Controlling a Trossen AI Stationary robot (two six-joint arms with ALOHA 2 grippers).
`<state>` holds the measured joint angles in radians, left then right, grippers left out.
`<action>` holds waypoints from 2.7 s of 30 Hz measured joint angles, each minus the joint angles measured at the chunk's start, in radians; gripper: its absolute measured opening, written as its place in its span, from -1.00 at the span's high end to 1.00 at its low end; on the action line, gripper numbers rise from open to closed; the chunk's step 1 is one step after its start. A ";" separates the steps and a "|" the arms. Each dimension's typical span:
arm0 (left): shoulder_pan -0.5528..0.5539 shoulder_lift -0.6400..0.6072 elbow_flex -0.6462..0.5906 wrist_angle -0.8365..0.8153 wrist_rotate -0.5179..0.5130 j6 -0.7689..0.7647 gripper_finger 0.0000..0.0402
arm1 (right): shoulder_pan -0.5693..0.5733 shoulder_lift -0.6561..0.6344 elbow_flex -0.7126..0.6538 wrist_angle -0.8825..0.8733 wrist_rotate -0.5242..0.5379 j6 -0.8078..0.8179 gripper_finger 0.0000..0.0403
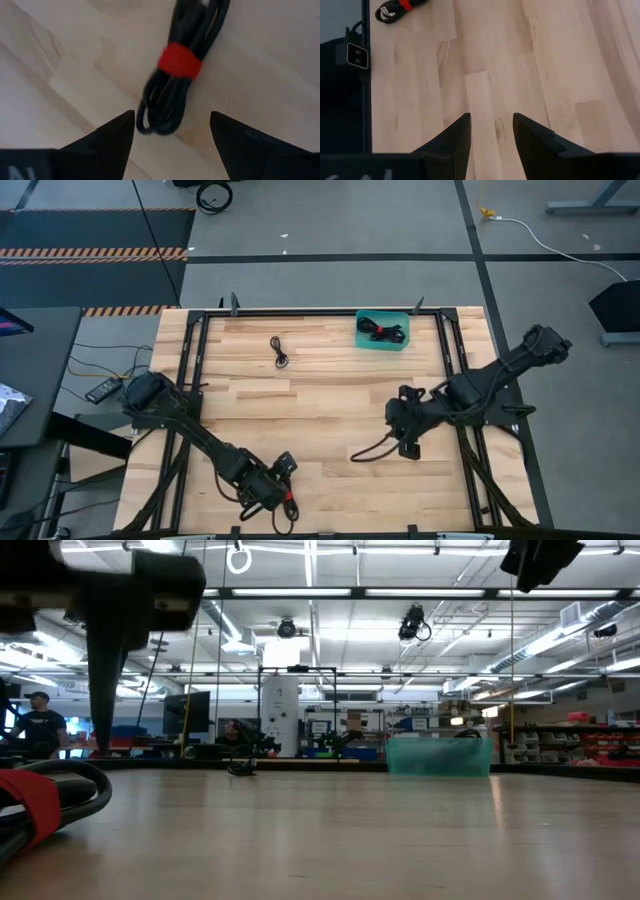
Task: Pick and place USB-C Cables
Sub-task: Put the bottom black usb cable into the bin
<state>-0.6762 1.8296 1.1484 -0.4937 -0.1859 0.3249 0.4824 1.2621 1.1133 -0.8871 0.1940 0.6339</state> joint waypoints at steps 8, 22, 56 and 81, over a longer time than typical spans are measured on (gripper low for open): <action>0.022 0.058 -0.001 0.047 0.002 0.021 -0.16 | 0.061 0.000 0.000 0.000 0.054 0.029 0.24; 0.143 0.055 -0.002 0.046 -0.134 -0.095 0.85 | 0.047 0.000 0.000 0.001 0.050 0.048 0.26; 0.698 0.021 0.334 0.021 -0.317 0.080 0.85 | 0.139 0.001 0.001 -0.045 -0.059 0.073 0.26; 1.077 0.264 0.413 0.717 0.325 0.218 0.78 | 0.023 0.001 0.001 0.060 0.074 -0.224 0.26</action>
<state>0.4010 2.0937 1.5615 0.2232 0.1395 0.5432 0.5056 1.2631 1.1141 -0.8269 0.2680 0.4096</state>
